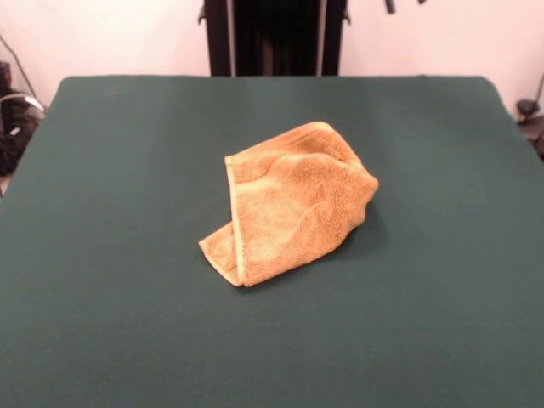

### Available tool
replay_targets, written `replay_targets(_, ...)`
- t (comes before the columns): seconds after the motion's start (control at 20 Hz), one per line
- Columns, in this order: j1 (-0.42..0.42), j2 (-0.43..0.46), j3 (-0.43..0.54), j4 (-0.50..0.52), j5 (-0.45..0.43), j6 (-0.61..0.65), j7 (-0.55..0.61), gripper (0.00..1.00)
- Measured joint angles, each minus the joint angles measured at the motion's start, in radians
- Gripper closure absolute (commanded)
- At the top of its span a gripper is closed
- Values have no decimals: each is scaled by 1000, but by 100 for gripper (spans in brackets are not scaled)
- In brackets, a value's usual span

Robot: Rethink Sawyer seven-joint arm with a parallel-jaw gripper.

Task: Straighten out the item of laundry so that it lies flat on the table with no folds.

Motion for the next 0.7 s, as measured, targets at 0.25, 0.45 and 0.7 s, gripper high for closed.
replay_targets(0.25,78,13,-1,34,27,-144,43,0)
replay_targets(0.45,37,4,-2,39,42,-136,52,0)
replay_targets(0.7,-173,-55,20,29,36,144,52,0)
